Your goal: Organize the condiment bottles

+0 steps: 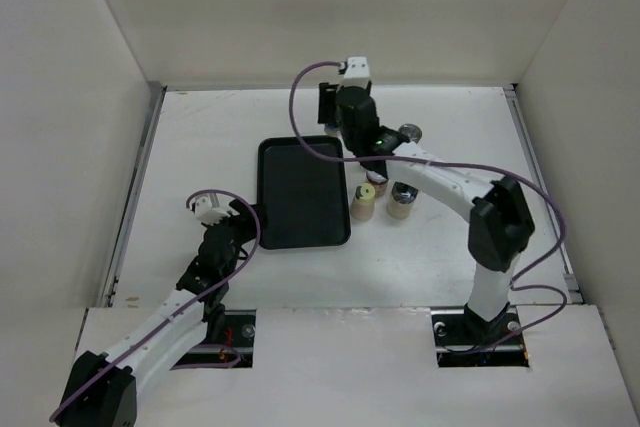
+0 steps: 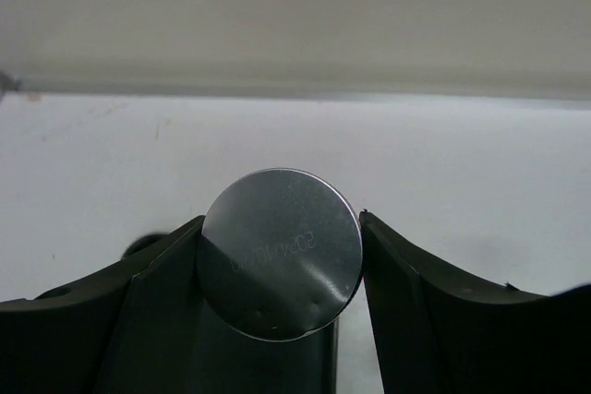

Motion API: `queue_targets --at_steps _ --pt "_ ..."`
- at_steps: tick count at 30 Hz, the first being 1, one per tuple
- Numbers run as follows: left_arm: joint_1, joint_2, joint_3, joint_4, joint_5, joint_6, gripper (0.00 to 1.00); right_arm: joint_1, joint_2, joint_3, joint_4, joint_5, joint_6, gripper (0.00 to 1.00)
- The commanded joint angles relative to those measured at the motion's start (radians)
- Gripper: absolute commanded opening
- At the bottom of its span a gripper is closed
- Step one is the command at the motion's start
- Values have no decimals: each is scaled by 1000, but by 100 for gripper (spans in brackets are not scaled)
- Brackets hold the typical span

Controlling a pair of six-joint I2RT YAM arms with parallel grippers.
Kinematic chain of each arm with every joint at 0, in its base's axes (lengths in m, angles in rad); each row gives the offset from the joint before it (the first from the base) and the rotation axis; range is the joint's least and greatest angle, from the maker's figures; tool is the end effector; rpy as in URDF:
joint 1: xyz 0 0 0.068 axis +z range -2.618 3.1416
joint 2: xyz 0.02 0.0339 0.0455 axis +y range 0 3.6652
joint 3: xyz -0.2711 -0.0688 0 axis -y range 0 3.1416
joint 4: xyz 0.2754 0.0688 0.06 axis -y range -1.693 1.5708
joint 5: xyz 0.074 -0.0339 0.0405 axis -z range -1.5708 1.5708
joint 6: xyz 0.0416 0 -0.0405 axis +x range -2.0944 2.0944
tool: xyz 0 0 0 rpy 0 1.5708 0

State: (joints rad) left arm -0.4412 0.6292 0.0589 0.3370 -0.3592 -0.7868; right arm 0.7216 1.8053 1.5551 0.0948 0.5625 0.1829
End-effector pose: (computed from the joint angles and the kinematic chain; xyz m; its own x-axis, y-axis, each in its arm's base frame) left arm 0.1644 -0.0615 0.1488 -0.2117 -0.6331 -0.7445 -0.0841 0.7708 -0.6315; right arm 0.3694 0.2955 0.3502 -0.1440 0.0783 -0.9865 -0.1394 0.9853 0.0985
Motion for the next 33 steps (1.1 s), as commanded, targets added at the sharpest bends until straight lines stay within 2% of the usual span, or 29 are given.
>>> queue_targets --at_steps 1,6,13,21,28,33 --pt "-4 4 -10 59 -12 -11 62 46 58 114 80 -19 -8 51" --pt "-20 1 -11 57 -15 -9 62 57 170 148 85 -21 16 52" --pt "-35 3 -8 59 -32 -5 63 32 204 99 97 -21 113 54" --pt "-23 1 -11 63 -38 -9 64 23 230 30 129 -44 159 63" --pt "-4 6 -18 66 -38 -14 65 19 226 3 132 -55 164 78" --pt "2 15 -19 77 -29 -19 65 19 178 -12 132 -72 165 93"
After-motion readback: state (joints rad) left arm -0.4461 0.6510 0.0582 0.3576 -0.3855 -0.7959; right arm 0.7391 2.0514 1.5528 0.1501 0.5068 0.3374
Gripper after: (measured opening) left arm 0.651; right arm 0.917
